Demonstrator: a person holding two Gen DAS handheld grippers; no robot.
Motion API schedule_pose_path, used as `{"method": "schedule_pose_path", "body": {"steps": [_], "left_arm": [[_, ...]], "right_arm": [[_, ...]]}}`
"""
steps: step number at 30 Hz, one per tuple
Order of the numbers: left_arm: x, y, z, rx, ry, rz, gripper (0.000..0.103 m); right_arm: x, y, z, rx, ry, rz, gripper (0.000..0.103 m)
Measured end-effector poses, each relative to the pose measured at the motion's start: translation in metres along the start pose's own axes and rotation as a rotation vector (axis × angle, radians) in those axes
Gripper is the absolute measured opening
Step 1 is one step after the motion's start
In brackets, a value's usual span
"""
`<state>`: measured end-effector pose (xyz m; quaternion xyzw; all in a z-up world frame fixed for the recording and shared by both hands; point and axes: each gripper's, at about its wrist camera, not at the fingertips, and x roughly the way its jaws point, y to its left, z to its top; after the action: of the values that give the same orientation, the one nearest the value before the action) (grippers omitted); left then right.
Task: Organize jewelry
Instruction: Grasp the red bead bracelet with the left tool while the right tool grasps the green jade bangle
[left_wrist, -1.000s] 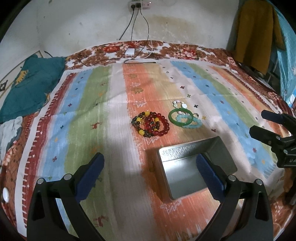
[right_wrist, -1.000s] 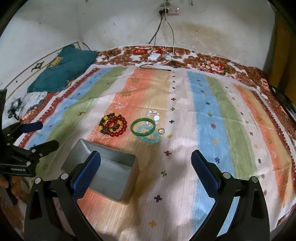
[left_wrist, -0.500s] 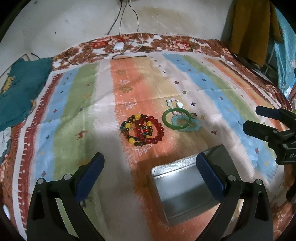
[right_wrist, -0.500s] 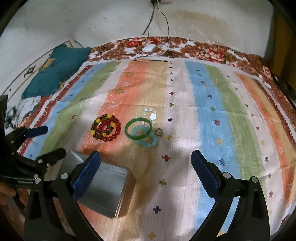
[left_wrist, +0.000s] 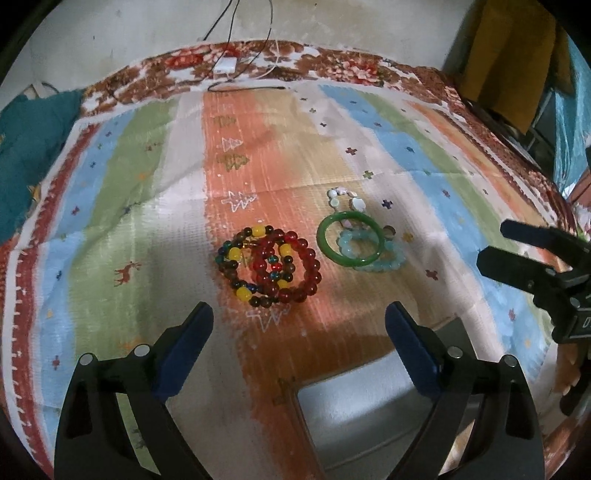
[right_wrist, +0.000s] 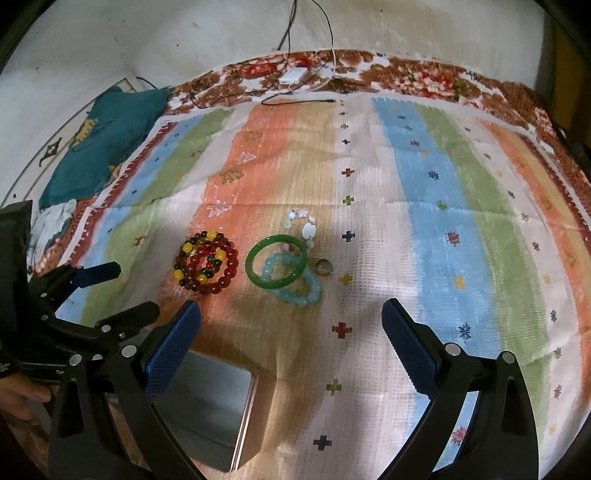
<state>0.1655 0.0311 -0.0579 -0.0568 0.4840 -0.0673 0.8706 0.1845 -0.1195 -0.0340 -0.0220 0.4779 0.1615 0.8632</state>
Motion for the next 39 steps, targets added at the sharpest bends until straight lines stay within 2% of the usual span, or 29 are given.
{"method": "schedule_pose_path", "body": {"steps": [3,6,9,13,16,18,25,27,39], "left_arm": [[0.01,0.013,0.006,-0.077,0.033,-0.066,0.086],[0.02,0.024,0.012,-0.113,0.048,-0.074,0.083],[0.028,0.029,0.015,-0.13,0.061,-0.077,0.078],[0.036,0.03,0.02,-0.124,0.077,-0.09,0.073],[0.04,0.031,0.024,-0.117,0.084,-0.089,0.069],[0.044,0.031,0.026,-0.117,0.095,-0.101,0.062],[0.056,0.035,0.029,-0.11,0.111,-0.094,0.06],[0.059,0.036,0.029,-0.11,0.116,-0.093,0.055],[0.076,0.039,0.031,-0.084,0.154,-0.051,0.051]], "right_arm": [[0.013,-0.005,0.004,0.02,0.037,-0.003,0.099],[0.027,-0.013,0.008,0.074,0.082,0.022,0.099],[0.036,-0.013,0.011,0.065,0.094,0.005,0.099],[0.046,-0.012,0.014,0.069,0.119,0.021,0.081],[0.054,-0.009,0.017,0.056,0.129,0.007,0.081],[0.059,-0.009,0.018,0.058,0.136,0.007,0.08],[0.074,-0.012,0.022,0.076,0.164,0.016,0.066],[0.08,-0.013,0.023,0.086,0.172,0.021,0.063],[0.105,-0.011,0.03,0.083,0.206,0.021,0.046]]}}
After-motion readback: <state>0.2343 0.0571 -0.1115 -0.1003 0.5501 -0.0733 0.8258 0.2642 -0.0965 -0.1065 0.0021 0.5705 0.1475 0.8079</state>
